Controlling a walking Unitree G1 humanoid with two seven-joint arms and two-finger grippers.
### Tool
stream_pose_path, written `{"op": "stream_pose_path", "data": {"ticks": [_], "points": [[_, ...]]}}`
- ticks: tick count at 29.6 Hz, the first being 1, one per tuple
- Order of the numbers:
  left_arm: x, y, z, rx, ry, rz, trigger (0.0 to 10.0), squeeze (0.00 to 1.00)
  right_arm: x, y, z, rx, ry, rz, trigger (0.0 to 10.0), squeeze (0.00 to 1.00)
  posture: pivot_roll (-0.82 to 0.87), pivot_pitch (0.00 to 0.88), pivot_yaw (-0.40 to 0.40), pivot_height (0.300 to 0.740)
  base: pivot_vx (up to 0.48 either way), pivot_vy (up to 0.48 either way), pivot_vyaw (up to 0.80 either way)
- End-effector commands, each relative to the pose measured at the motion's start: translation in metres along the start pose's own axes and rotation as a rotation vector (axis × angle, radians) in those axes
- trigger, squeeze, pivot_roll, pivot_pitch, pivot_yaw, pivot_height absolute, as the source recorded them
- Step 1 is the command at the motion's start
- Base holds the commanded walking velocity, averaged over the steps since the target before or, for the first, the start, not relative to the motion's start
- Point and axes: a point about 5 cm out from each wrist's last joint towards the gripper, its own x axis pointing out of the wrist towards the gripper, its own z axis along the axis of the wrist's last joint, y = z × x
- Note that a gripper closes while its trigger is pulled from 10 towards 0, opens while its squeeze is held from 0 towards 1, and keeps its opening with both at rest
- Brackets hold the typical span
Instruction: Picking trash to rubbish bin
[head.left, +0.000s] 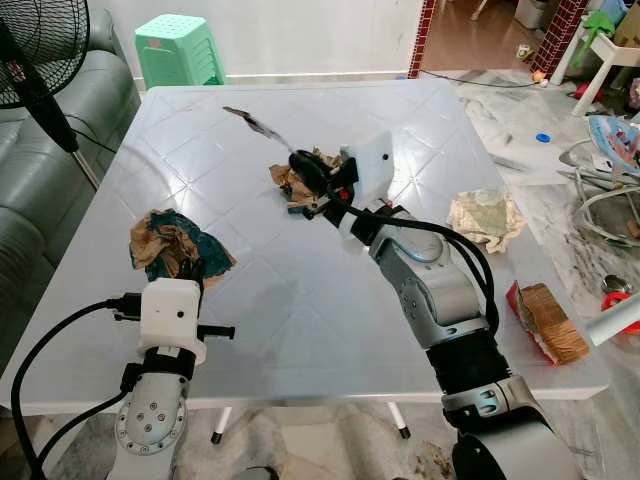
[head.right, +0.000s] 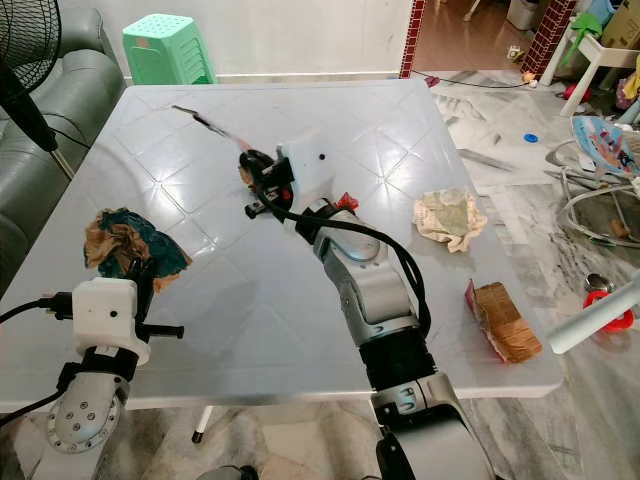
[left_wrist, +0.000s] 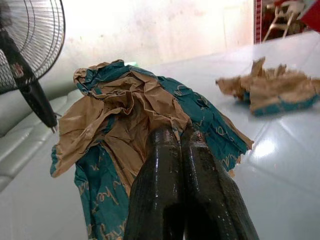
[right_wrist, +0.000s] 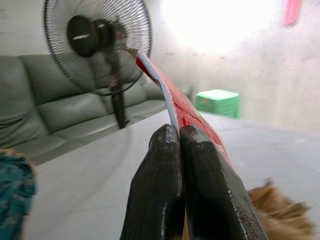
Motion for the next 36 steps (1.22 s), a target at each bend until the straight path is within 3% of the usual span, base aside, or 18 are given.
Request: {"op": "stream_pose_path", "data": {"ticks": [1,6,7,8,9,10,11,12,18,19,22,26,36], "points": [[0.004,0.001,0.009,-0.033,-0.034,0.019,0.0,0.00,-0.010,-0.010,0.005,-0.021,-0.020,-0.059,0.0,0.00,0.01,0.101,-0.028,0.740,0.000,0.000,0.00],[0.015,-0.002,0.016,-0.062,-0.054,0.032,0.0,0.00,-0.030,-0.023,0.004,-0.069,-0.013,-0.126,0.0,0.00,-0.01,0.101,-0.021,0.740,0.000,0.000,0.00],[0.018,-0.003,0.017,-0.092,-0.053,0.031,3.1,0.00,-0.035,-0.025,0.003,-0.099,-0.007,-0.144,0.0,0.00,-0.01,0.099,-0.019,0.740,0.000,0.000,0.00],[0.020,-0.003,0.018,-0.100,-0.052,0.032,3.1,0.00,-0.036,-0.026,0.003,-0.106,-0.003,-0.150,0.0,0.00,-0.01,0.099,-0.019,0.740,0.000,0.000,0.00],[0.021,-0.004,0.019,-0.105,-0.051,0.033,4.6,0.00,-0.038,-0.026,0.003,-0.110,-0.001,-0.156,0.0,0.00,-0.01,0.099,-0.019,0.740,0.000,0.000,0.00],[0.021,-0.004,0.019,-0.106,-0.051,0.035,4.6,0.00,-0.039,-0.026,0.003,-0.111,0.001,-0.160,0.0,0.00,-0.01,0.099,-0.019,0.740,0.000,0.000,0.00],[0.024,-0.005,0.021,-0.107,-0.053,0.030,10.0,0.00,-0.044,-0.027,0.001,-0.125,0.009,-0.173,6.6,0.00,-0.02,0.097,-0.017,0.740,0.000,0.000,0.00],[0.028,-0.005,0.022,-0.110,-0.059,0.028,10.0,0.00,-0.050,-0.027,-0.001,-0.139,0.018,-0.190,10.0,0.00,-0.02,0.097,-0.017,0.740,0.000,0.000,0.00],[0.039,0.000,0.028,-0.131,-0.075,0.058,10.0,0.00,-0.075,-0.033,-0.007,-0.184,0.056,-0.297,10.0,0.00,-0.03,0.091,-0.006,0.740,0.000,0.000,0.00],[0.043,0.004,0.031,-0.138,-0.084,0.069,10.0,0.00,-0.086,-0.039,-0.005,-0.238,0.058,-0.373,10.0,0.00,-0.03,0.090,-0.004,0.740,0.000,0.000,0.00],[0.045,0.006,0.032,-0.134,-0.087,0.062,10.0,0.00,-0.098,-0.048,0.000,-0.291,0.051,-0.481,10.0,0.00,-0.03,0.087,-0.001,0.740,0.000,0.000,0.00],[0.045,0.005,0.031,-0.106,-0.081,0.021,10.0,0.00,-0.107,-0.049,0.003,-0.295,0.055,-0.510,10.0,0.00,-0.03,0.085,0.006,0.740,0.000,0.000,0.00],[0.033,0.004,0.024,-0.127,-0.046,-0.023,10.0,0.00,-0.131,-0.047,-0.005,-0.306,0.127,-0.540,10.0,0.00,-0.03,0.077,0.018,0.740,0.000,0.000,0.00]]}}
